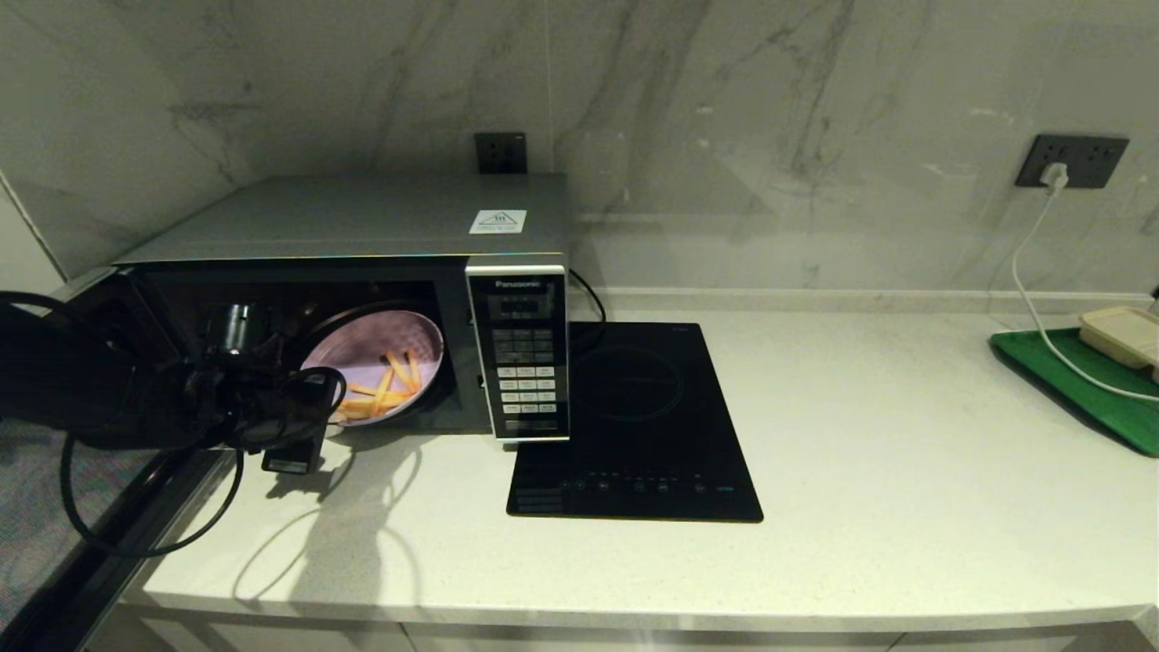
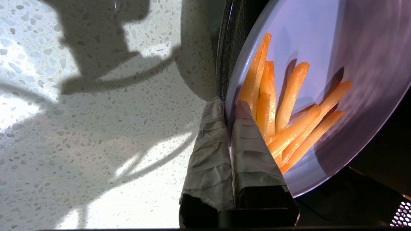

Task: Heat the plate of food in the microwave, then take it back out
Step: Take the plate out of the microwave

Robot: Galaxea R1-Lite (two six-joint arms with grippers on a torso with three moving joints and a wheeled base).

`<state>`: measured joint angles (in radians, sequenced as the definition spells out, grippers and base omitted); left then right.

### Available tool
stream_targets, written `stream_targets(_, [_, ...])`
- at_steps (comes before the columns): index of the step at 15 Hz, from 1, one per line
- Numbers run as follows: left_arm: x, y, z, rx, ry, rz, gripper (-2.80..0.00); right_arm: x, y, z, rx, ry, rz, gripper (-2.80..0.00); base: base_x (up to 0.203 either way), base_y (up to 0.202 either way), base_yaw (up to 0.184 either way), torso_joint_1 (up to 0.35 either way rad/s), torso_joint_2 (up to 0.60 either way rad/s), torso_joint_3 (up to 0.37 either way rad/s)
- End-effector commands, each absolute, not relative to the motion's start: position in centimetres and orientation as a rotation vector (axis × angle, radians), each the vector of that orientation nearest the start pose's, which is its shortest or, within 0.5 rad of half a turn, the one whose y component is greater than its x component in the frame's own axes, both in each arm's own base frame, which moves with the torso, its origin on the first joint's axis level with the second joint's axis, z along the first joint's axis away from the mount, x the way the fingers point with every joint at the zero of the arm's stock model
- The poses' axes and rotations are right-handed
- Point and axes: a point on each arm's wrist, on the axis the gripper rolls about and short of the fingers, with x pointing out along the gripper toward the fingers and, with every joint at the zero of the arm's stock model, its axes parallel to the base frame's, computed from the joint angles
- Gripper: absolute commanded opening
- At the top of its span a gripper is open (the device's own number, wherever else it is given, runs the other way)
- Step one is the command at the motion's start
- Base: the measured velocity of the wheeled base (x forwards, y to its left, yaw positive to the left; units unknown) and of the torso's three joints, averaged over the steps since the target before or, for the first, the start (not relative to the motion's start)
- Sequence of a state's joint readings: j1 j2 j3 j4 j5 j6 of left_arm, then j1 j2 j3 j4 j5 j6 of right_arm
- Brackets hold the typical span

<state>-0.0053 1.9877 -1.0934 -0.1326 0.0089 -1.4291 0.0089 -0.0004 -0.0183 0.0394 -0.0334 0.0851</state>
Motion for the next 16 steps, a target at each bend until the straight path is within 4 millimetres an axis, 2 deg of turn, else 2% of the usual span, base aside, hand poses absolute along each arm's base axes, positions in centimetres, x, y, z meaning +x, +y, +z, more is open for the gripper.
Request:
stream_targets(1, [36.5, -0.3, 11.9, -1.356, 0.61, 0.534, -2.8, -2.4, -0.1, 7.6, 0.085, 0.02, -0.025, -2.8, 0.0, 0.0, 0.0, 0.0, 0.0, 0.0])
stream_targets(4, [36.3, -0.5, 13.9, -1.361, 0.57, 0.478, -2.8, -2.4, -0.1, 7.6, 0.085, 0.02, -0.025, -2.8, 0.0, 0.0, 0.0, 0.0, 0.0, 0.0])
stream_targets(6, [36.2, -0.9, 14.4, -1.358, 0.57, 0.463, -2.8, -2.4, -0.1, 7.6, 0.085, 0.02, -0.025, -2.8, 0.0, 0.0, 0.0, 0.0, 0.0, 0.0])
stream_targets(13, [35.8, -1.1, 14.6, -1.352, 0.589, 0.473, -2.8, -2.4, -0.1, 7.6, 0.085, 0.02, -0.025, -2.8, 0.0, 0.0, 0.0, 0.0, 0.0, 0.0])
stream_targets(16, [34.8, -1.1, 14.5, -1.334, 0.655, 0.532, -2.8, -2.4, -0.1, 7.6, 0.085, 0.02, -0.025, -2.8, 0.0, 0.0, 0.0, 0.0, 0.0, 0.0])
